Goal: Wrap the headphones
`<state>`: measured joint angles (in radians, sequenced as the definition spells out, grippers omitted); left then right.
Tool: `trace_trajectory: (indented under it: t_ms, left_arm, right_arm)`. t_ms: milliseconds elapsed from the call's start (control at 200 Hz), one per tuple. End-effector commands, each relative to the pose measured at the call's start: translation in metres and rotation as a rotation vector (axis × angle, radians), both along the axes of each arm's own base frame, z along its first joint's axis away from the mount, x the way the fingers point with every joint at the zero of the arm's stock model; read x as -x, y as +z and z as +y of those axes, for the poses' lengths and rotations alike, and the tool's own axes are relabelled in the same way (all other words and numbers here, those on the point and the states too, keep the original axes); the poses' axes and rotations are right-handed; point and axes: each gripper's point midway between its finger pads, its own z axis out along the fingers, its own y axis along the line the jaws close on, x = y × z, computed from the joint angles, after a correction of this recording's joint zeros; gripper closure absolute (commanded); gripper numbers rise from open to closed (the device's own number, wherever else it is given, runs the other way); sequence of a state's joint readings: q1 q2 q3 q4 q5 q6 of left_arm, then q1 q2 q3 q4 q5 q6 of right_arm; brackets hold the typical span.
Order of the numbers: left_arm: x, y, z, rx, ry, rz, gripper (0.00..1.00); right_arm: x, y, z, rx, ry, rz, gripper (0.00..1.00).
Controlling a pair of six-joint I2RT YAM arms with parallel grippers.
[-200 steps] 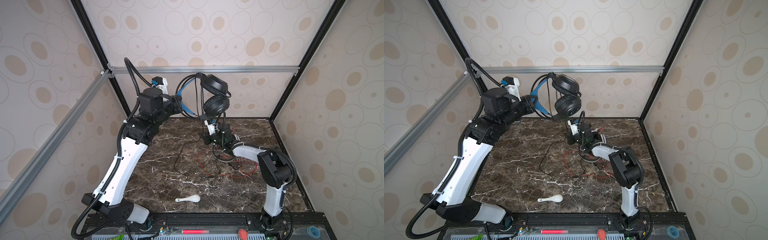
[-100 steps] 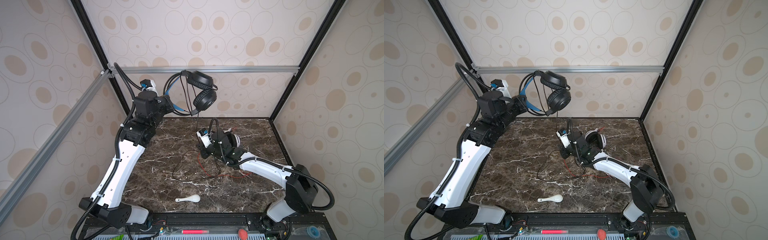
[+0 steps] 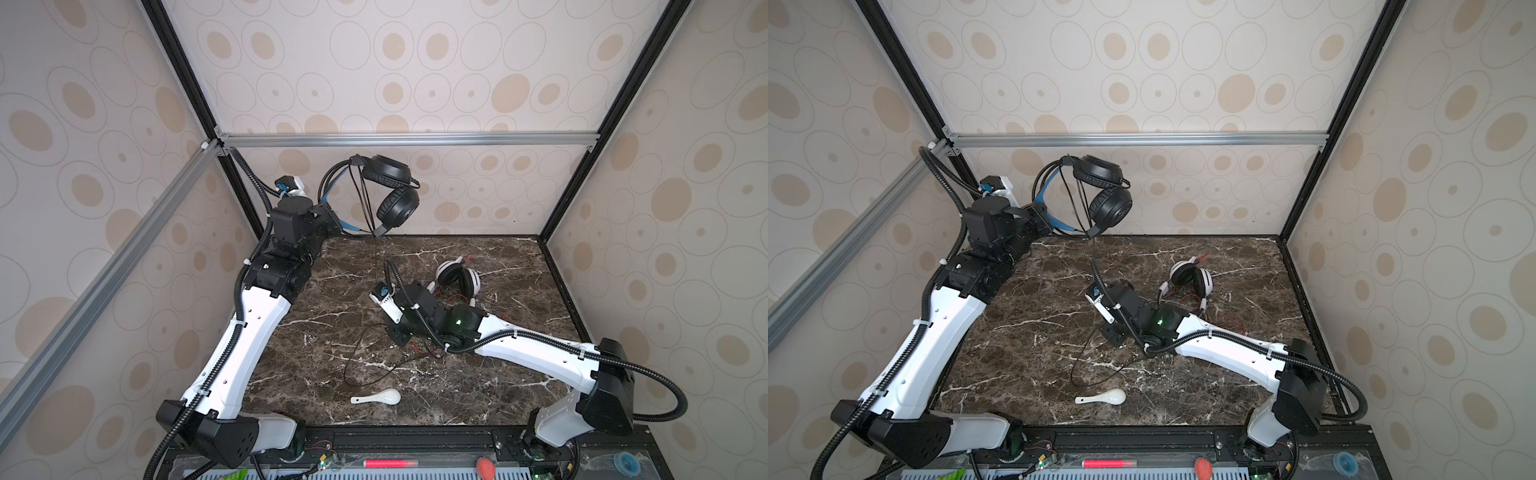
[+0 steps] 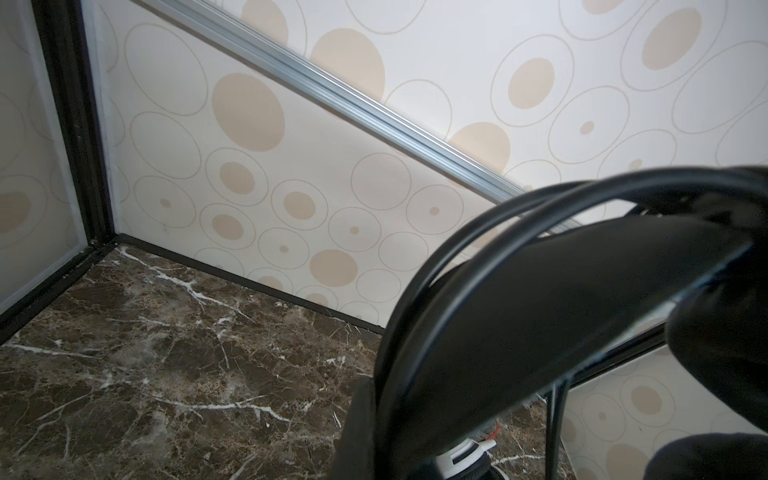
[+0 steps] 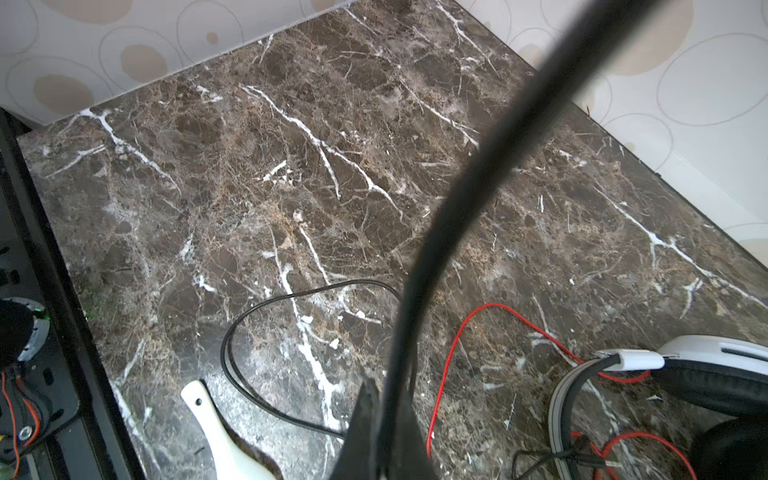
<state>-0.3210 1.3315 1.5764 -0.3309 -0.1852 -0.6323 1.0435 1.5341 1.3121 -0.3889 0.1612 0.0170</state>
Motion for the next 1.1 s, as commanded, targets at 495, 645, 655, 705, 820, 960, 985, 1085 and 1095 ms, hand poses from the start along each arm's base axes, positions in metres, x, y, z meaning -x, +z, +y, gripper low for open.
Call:
trace_trajectory:
  t_ms: [495, 645, 655, 705, 820, 960, 985, 1085, 1095]
  left_arm:
    - [-0.011, -0.017, 0.020, -0.187, 0.125, -0.025, 1.00]
    - [-0.011, -0.036, 0.015, -0.271, 0.086, 0.043, 1.00]
    - [-0.010, -0.038, 0.014, -0.277, 0.084, 0.048, 1.00]
    - [-0.009, -0.044, 0.013, -0.312, 0.074, 0.071, 1.00]
    - [-0.007, -0.054, 0.014, -0.395, 0.066, 0.115, 1.00]
    - [-0.006, -0.060, 0.012, -0.486, 0.056, 0.142, 1.00]
    - [-0.006, -0.061, 0.012, -0.500, 0.057, 0.146, 1.00]
    - [-0.005, -0.063, 0.009, -0.549, 0.046, 0.155, 1.00]
    - [-0.005, -0.064, 0.010, -0.554, 0.047, 0.157, 1.00]
  right_arm:
    - [0.018, 0.043, 0.000, 0.107, 0.189, -0.117, 1.00]
    - [0.011, 0.053, -0.004, 0.140, 0.177, -0.164, 1.00]
    - [0.010, 0.054, -0.005, 0.142, 0.175, -0.166, 1.00]
    - [0.009, 0.056, -0.008, 0.162, 0.169, -0.180, 1.00]
    - [0.006, 0.063, -0.018, 0.206, 0.163, -0.212, 1.00]
    - [0.001, 0.069, -0.027, 0.272, 0.158, -0.256, 1.00]
    - [0.000, 0.070, -0.028, 0.282, 0.155, -0.265, 1.00]
    - [-0.007, 0.076, -0.033, 0.308, 0.138, -0.296, 1.00]
    - [-0.008, 0.078, -0.033, 0.308, 0.135, -0.299, 1.00]
